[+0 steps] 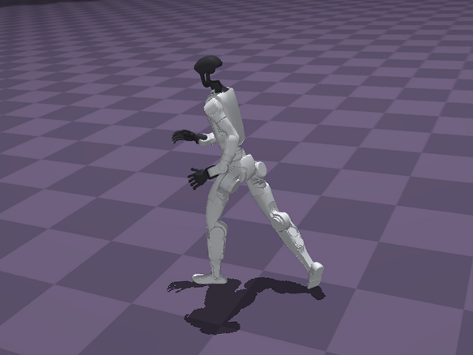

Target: Walk run

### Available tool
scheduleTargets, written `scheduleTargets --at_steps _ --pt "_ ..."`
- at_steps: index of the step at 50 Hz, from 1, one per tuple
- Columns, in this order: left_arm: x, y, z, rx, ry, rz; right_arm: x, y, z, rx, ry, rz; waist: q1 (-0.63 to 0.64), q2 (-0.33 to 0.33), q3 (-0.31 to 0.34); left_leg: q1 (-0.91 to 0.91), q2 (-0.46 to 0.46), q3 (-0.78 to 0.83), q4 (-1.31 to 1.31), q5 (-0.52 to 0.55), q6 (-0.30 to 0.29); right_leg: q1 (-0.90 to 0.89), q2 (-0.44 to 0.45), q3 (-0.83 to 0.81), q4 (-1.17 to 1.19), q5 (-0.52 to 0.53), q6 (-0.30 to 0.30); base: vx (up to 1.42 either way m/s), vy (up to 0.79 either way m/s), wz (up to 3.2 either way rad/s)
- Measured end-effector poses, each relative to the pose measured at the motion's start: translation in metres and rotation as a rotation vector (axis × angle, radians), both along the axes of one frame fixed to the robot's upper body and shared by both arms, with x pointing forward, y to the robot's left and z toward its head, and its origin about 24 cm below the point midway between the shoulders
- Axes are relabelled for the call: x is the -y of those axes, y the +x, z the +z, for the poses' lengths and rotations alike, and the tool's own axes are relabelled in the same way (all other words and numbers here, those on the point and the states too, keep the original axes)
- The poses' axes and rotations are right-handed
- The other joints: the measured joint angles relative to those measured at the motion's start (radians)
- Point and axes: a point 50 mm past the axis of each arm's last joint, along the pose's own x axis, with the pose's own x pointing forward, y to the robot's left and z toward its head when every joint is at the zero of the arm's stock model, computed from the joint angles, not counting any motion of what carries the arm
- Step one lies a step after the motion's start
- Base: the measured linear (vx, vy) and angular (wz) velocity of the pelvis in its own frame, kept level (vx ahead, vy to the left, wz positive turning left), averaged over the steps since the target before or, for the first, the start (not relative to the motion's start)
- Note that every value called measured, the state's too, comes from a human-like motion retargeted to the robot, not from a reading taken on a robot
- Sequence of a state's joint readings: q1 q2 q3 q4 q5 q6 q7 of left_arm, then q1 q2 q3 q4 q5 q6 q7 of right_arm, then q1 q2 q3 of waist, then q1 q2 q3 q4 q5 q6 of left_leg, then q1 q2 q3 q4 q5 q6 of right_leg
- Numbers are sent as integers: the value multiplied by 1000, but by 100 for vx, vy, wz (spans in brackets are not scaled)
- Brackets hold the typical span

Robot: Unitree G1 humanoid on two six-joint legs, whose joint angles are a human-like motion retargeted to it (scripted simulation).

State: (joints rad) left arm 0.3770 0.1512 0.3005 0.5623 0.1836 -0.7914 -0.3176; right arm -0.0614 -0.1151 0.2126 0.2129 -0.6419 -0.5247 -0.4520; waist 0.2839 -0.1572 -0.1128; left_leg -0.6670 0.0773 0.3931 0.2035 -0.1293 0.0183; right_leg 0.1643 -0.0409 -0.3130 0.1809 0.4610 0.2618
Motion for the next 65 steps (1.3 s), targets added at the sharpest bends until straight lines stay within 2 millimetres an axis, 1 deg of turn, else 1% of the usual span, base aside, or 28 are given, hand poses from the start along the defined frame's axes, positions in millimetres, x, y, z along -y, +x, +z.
scheduleTargets --at_steps 2,3,5,8,10,12,15,17,20,21,22,24,28,30,34,36,38,40,42,45,48,52,55,57,58,60,62,65 --pt "7 30 9 79 -9 -67 18 -9 -20 -58 -46 -71 18 44 5 -13 13 -73 9 37 -26 -1 61 17 110 21 0 153 -4 30" --pt "12 45 14 105 -4 -122 28 -17 -37 -117 -81 -112 37 79 19 3 -1 -116 54 133 31 -4 76 8 206 -12 0 203 6 70" --pt "25 75 25 151 22 -245 43 -43 -74 -265 -155 -151 -36 116 9 -6 -37 -255 309 -127 117 -113 102 -22 448 -115 0 294 4 125" --pt "49 99 34 119 -25 -410 45 -117 -139 -641 -196 -154 -175 154 -15 144 1 -230 446 -305 73 -410 60 31 852 -372 -67 307 -4 62" --pt "60 118 54 166 -37 -472 50 -146 -149 -789 -100 -54 -377 162 -100 233 -90 -247 343 -318 59 -691 -27 57 949 -524 -65 187 -5 146" --pt "57 128 88 272 54 -553 72 -152 -141 -762 -19 -133 -472 171 -106 417 -147 -224 163 -180 15 -823 -105 14 821 -607 -156 217 -17 60" --pt "56 126 119 412 137 -566 102 -156 -118 -604 25 -300 -601 214 -79 653 -169 -303 16 254 -108 -884 -133 -58 445 -641 -178 198 -20 84" --pt "62 121 123 466 92 -515 109 -147 -104 -466 17 -381 -668 207 -66 756 -145 -197 -16 493 -154 -875 -127 -4 232 -650 -207 223 -35 43" --pt "60 113 112 435 16 -451 89 -113 -94 -338 -27 -312 -707 132 -46 836 -199 -76 95 560 -123 -838 -162 85 147 -606 -233 250 -41 -28" --pt "59 109 102 395 6 -433 78 -101 -94 -332 -25 -259 -709 95 -33 854 -196 2 177 511 -57 -805 -190 114 174 -462 -255 192 -14 -38" --pt "56 105 92 354 6 -413 67 -90 -93 -322 -14 -195 -689 62 -27 858 -198 81 253 464 -1 -784 -202 150 242 -431 -277 201 -9 -124" --pt "44 85 63 224 45 -390 43 -71 -86 -302 51 -66 -570 22 -27 785 -212 163 416 359 61 -756 -207 225 475 -743 -283 250 -1 -141" --pt "36 21 12 -87 67 -498 -4 -42 -56 -172 89 123 -310 -1 -46 394 -154 72 675 65 26 -509 -223 210 400 -867 -191 262 9 -20" --pt "25 4 11 -77 43 -434 -32 -39 -43 -108 -61 272 -225 41 -36 233 -63 62 632 -23 49 -326 -114 146 215 -730 -161 194 5 -30" --pt "16 -1 23 72 -27 -260 -61 -51 -52 -139 -270 377 -78 30 -19 80 -25 55 214 -53 27 -80 -27 150 11 -203 -36 179 -8 -103" --pt "14 15 36 168 3 -259 -57 -54 -57 -153 -241 330 -27 35 -11 41 -22 -9 41 -43 -15 -8 -25 56 9 -64 -6 177 -3 -71" --pt "14 46 57 279 115 -364 -34 -49 -64 -174 -233 225 -15 78 -7 -3 29 -85 21 -11 -22 3 37 18 142 -58 -96 170 -3 45" --pt "17 71 77 367 245 -475 -4 -47 -77 -224 -285 105 -20 127 17 -36 38 -140 208 -57 127 -52 59 -38 396 -196 -205 225 -9 77" --pt "32 87 78 409 271 -543 14 -66 -110 -383 -335 4 -103 155 17 -20 131 -201 463 -187 37 -170 70 -49 664 -328 -240 300 -7 60" --pt "63 109 75 412 212 -631 20 -120 -152 -706 -281 54 -299 192 -39 179 63 -202 452 -334 5 -472 26 -4 929 -504 -212 246 2 41" --pt "69 126 103 505 276 -640 52 -121 -134 -629 -109 -58 -490 172 -67 423 -77 -136 188 -185 -49 -737 -112 -44 840 -607 -237 243 -10 80" --pt "80 121 113 574 205 -593 94 -131 -110 -427 -32 -355 -650 197 -44 705 -131 -181 3 357 -231 -825 -116 -137 350 -626 -242 196 -11 96" --pt "77 116 107 530 92 -521 89 -118 -103 -328 -20 -405 -706 139 -35 830 -186 -96 30 545 -270 -827 -108 -33 128 -596 -250 193 -26 -17" --pt "64 110 102 496 80 -471 70 -96 -102 -303 9 -343 -691 76 -20 837 -232 -59 182 495 -258 -815 -112 91 180 -524 -318 204 -6 -92" --pt "59 104 94 463 84 -448 60 -86 -100 -288 36 -297 -651 57 -19 819 -213 40 292 458 -211 -815 -66 173 290 -633 -400 229 -4 -123" --pt "53 80 60 308 86 -418 43 -77 -104 -319 104 -286 -546 3 -54 752 -210 151 508 364 -90 -787 -150 264 475 -738 -317 268 -14 -77" --pt "47 47 28 143 77 -405 28 -62 -98 -313 241 -291 -475 -30 -52 566 -170 73 720 262 -66 -645 -216 190 499 -856 -290 269 -6 13" --pt "43 16 6 26 -31 -335 19 -30 -72 -237 328 -211 -318 10 -71 302 -43 18 777 101 -61 -419 -108 142 289 -818 -242 228 0 -9"
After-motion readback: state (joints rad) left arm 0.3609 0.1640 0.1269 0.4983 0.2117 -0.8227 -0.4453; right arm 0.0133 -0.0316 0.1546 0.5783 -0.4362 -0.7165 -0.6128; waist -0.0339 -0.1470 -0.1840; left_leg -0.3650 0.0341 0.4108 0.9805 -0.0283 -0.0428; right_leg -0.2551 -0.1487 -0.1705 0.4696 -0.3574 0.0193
